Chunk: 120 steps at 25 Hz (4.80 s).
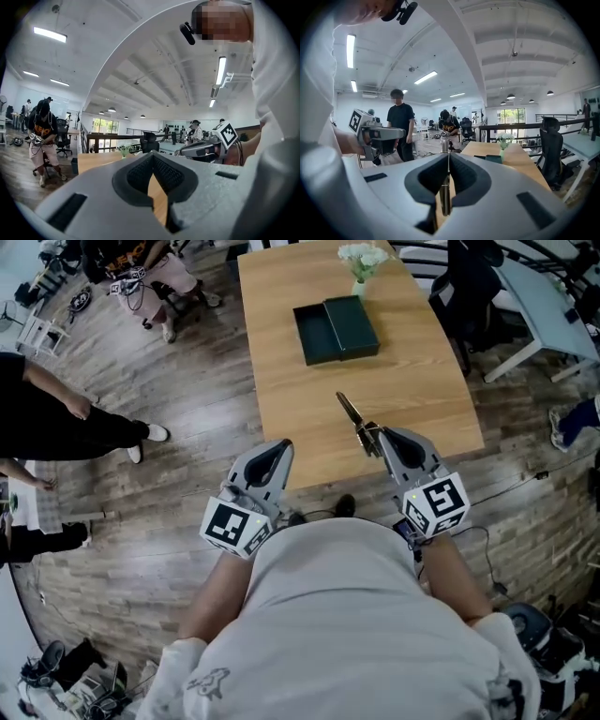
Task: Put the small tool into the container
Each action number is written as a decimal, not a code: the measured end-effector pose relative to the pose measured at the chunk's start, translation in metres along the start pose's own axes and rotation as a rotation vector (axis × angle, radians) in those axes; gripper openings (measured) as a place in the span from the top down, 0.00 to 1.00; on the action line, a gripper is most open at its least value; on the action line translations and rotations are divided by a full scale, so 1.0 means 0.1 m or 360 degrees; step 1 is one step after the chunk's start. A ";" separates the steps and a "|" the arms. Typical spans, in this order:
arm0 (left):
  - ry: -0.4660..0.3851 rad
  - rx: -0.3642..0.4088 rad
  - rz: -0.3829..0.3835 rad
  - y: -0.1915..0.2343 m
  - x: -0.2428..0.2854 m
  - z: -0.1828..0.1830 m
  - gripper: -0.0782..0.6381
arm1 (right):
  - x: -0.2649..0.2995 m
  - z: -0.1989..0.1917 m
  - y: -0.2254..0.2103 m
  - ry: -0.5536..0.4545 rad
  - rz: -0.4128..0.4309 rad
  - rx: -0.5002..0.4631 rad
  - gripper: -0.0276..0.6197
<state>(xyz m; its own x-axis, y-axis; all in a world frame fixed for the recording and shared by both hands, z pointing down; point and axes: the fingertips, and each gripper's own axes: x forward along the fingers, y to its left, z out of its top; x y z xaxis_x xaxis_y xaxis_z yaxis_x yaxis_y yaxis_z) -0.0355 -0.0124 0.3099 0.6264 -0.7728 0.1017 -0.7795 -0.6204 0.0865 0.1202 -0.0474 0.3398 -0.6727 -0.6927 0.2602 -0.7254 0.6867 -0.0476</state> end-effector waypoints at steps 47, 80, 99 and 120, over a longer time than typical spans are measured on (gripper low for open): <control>0.0252 -0.0119 -0.0264 2.29 1.48 -0.68 0.88 | 3.05 -0.39 -1.32 0.0399 -0.0196 0.0162 0.93; 0.0374 -0.0226 -0.0271 2.94 2.20 -1.42 0.88 | 4.47 -1.40 -2.22 0.0782 -0.0418 0.0425 0.93; 0.0394 -0.0224 -0.0256 2.94 2.18 -1.53 0.88 | 4.56 -1.52 -2.24 0.0837 -0.0443 0.0472 0.85; 0.0321 -0.0153 -0.0205 2.61 2.05 -1.24 0.88 | 3.95 -0.87 -1.73 0.0633 -0.0270 0.0332 0.89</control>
<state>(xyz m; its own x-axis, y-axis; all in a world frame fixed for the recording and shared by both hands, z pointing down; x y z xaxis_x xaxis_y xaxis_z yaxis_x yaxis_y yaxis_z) -0.1100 -0.3167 0.4758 0.7160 -0.6402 0.2784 -0.6955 -0.6888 0.2046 -0.0078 -0.4204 0.5348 -0.4638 -0.6249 0.6279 -0.8613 0.4842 -0.1543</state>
